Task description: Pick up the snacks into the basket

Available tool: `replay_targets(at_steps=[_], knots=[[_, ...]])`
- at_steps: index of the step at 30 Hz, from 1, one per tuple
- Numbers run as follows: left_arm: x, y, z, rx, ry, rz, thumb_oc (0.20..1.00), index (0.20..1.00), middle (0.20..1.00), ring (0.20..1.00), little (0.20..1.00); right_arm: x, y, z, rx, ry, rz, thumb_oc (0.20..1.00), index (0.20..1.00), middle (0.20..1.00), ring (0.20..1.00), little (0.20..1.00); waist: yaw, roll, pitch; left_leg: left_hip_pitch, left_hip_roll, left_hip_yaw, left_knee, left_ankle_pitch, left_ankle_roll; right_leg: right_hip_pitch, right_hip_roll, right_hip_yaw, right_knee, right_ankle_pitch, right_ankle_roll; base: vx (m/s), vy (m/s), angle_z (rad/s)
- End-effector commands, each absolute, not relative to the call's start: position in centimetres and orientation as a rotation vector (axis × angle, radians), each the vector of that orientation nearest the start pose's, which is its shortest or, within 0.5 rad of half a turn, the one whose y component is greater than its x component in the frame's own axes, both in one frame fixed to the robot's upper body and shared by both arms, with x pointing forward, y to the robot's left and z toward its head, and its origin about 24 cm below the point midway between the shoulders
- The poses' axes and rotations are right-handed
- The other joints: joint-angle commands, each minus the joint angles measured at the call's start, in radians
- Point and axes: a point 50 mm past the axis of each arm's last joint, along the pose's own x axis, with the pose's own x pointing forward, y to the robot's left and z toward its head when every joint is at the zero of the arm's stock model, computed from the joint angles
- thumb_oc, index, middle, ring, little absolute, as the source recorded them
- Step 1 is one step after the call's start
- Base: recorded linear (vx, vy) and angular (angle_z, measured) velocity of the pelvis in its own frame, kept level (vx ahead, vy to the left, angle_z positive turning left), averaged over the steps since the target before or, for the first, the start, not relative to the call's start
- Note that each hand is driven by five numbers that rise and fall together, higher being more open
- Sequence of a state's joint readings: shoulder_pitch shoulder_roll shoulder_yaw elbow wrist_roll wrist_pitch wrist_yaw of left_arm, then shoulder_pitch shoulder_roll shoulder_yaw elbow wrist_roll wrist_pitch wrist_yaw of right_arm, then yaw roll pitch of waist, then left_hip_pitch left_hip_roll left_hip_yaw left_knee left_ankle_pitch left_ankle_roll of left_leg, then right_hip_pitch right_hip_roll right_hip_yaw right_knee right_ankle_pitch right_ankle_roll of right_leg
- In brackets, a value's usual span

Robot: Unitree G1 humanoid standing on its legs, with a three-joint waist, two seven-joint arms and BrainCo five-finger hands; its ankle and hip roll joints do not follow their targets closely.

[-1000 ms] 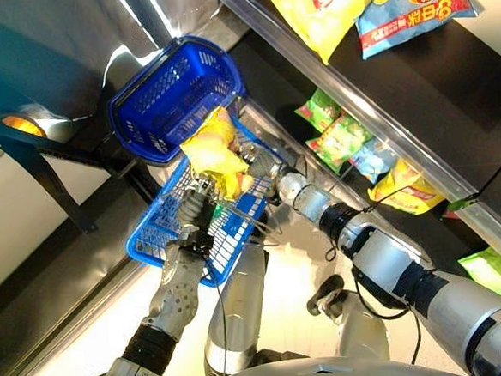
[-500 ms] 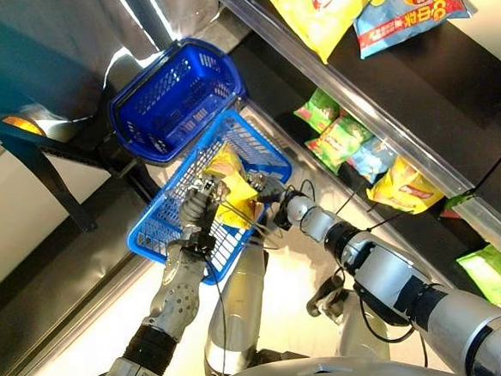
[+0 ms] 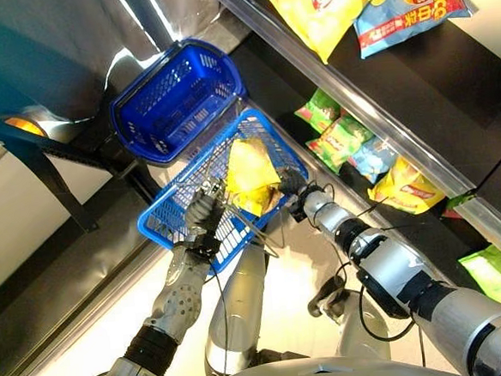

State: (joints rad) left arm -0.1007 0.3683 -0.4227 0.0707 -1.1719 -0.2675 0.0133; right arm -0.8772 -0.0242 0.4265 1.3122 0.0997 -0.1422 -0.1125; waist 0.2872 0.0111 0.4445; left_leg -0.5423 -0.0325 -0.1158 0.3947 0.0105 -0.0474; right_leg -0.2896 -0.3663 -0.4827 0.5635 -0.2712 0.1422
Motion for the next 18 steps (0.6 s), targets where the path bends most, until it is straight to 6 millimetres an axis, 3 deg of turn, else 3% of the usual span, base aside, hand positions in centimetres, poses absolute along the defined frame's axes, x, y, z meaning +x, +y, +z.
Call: replay_targets(at_steps=[1,10,18], knots=[[25.0,10.2,13.9,-0.904,-0.357,-0.586,0.2,0.2,0.2,0.2,0.2,38.2,-7.1,5.6,-0.405,0.201,0.226,0.2,0.2,0.2,0.2,0.2,0.018,0.075,-0.039,0.006,-0.022,0.015,0.032,-0.086,0.072,-0.07,0.008,0.012,0.013,0.189,0.03,-0.04,0.002,0.01],[23.5,8.0,15.9,-0.951,-0.35,-0.773,0.2,0.2,0.2,0.2,0.2,40.4,-8.6,10.0,-0.387,0.128,0.116,0.2,0.2,0.2,0.2,0.2,0.036,0.095,-0.024,-0.021,-0.035,0.007,0.039,-0.082,0.076,-0.095,0.006,0.005,0.029,0.185,0.03,-0.02,0.001,0.06],[23.0,6.6,16.4,-0.963,-0.319,-0.859,0.2,0.2,0.2,0.2,0.2,40.9,-8.9,11.1,-0.375,0.116,0.082,0.2,0.2,0.2,0.2,0.2,0.04,0.1,-0.019,-0.033,-0.038,0.006,0.047,-0.081,0.077,-0.104,0.005,0.006,0.035,0.183,0.03,-0.01,0.006,0.06]])
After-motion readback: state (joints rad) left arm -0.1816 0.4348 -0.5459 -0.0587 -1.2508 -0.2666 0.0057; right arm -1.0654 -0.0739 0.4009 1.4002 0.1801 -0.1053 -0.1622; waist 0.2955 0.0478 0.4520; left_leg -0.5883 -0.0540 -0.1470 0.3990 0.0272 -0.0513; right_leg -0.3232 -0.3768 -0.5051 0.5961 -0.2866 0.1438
